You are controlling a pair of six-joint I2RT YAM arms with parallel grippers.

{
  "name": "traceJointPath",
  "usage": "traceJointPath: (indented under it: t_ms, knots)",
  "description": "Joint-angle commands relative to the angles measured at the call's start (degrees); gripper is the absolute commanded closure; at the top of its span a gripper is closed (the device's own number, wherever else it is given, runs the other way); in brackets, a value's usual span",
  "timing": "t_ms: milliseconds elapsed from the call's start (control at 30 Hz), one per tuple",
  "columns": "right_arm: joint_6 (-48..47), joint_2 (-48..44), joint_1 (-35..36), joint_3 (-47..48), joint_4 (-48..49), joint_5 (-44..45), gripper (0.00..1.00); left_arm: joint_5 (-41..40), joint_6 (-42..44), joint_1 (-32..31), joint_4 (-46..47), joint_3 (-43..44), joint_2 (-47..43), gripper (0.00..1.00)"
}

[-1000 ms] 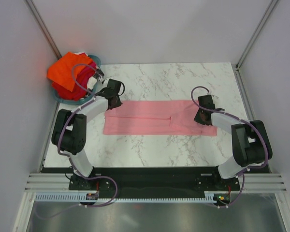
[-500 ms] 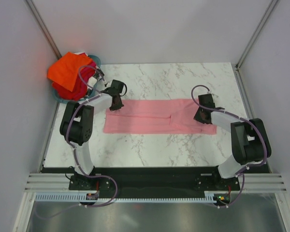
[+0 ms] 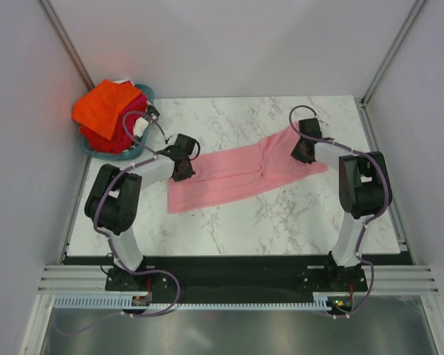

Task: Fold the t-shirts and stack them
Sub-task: Fold the tshirt

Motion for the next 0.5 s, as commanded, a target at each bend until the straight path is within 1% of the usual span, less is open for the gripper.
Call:
traceJointPath:
  t_ms: [0,100,133,200,233,267,333,367,433,467]
  knots:
    - [-0.21,5.63,-0.28,7.36,-5.03,0.01,1.00,3.83,-4.21,-6.53,-5.94,-5.77,-1.51,0.98]
    - [-0.74,9.68,-0.45,12.81,-6.53,0.01,1.00,5.06,-7.81,-10.49,-5.85,-9.73,-2.84,0.98]
    - [-1.35,11.60,-0.45,13.96,-6.88,0.10,1.00,5.32,-10.52,-11.37,-5.67,-12.52,-3.97,0.98]
    - [-2.14,14.41,-0.98,18.00,-8.55,0.10,1.00,5.41,-13.17,-14.35,-5.76,-15.17,-4.86,0.98]
    - [-2.41,15.39,-0.98,19.32,-9.16,0.19,1.00,5.67,-16.66,-15.50,-5.59,-17.88,-6.25,0.98]
    - [-3.46,16.27,-0.98,21.68,-9.86,-0.33,1.00,5.85,-18.35,-18.29,-5.15,-19.04,-7.05,0.98]
    - [-4.17,19.26,-1.07,24.07,-10.75,-1.91,1.00,6.46,-22.91,-21.38,-4.27,-21.07,-8.54,0.98]
    - [-4.43,20.23,-0.98,25.99,-11.27,-4.10,1.00,7.16,-24.07,-24.53,-3.74,-21.42,-8.90,0.98]
    - [-4.34,22.43,-0.98,27.50,-11.19,-6.31,1.00,8.31,-28.01,-27.97,-2.07,-21.78,-9.17,0.98]
    - [-4.34,23.13,-0.89,28.72,-11.19,-7.45,1.00,8.40,-29.17,-31.64,-1.55,-21.61,-9.43,0.98]
